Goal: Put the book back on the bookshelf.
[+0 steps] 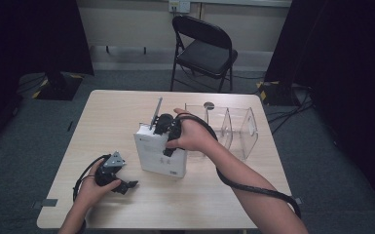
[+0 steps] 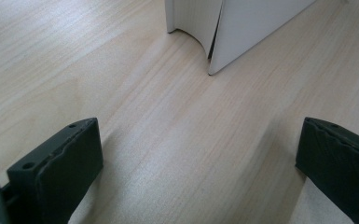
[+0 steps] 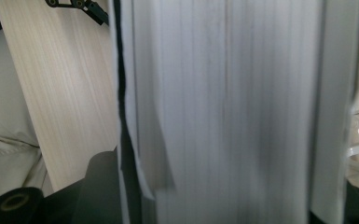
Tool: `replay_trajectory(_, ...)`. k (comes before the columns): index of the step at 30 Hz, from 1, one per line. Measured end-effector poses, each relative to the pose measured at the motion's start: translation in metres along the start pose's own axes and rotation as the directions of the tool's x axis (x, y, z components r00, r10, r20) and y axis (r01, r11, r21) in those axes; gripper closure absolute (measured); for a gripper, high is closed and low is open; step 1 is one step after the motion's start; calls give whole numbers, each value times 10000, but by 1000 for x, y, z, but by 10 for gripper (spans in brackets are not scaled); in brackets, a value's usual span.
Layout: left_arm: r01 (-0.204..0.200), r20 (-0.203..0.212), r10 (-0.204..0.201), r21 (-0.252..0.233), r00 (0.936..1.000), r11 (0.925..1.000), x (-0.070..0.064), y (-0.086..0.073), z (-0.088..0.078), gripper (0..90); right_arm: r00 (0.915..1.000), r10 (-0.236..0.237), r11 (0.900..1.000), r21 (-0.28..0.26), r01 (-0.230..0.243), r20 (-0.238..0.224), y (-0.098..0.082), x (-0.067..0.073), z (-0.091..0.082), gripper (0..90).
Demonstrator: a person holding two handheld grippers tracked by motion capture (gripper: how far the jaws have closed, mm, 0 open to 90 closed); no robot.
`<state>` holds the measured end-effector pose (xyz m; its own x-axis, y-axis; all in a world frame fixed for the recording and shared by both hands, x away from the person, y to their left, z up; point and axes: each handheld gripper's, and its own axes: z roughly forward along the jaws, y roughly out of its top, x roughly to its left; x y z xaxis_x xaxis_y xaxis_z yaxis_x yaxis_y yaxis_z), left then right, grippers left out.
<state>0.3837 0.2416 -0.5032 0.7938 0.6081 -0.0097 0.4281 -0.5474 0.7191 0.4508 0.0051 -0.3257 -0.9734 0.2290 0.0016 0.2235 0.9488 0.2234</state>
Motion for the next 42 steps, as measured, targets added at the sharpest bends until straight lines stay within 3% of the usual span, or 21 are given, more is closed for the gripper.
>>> replay_trajectory(12, 53, 33, -53, -9, 10000, 10000, 0, 0, 0, 0, 9985, 546, 9985, -66, -545, 40, -1, 0, -3, 518)
replay_trajectory(21, -9, 7, 9, 0, 10000, 10000, 0, 0, 0, 0, 9986, 520, 9985, 160, -519, -70, -2, 4, -9, 522)
replay_trajectory(42, -11, 0, 11, 1, 10000, 10000, 0, 0, 0, 0, 9963, 808, 9967, -28, -809, -286, -19, 11, -30, 524)
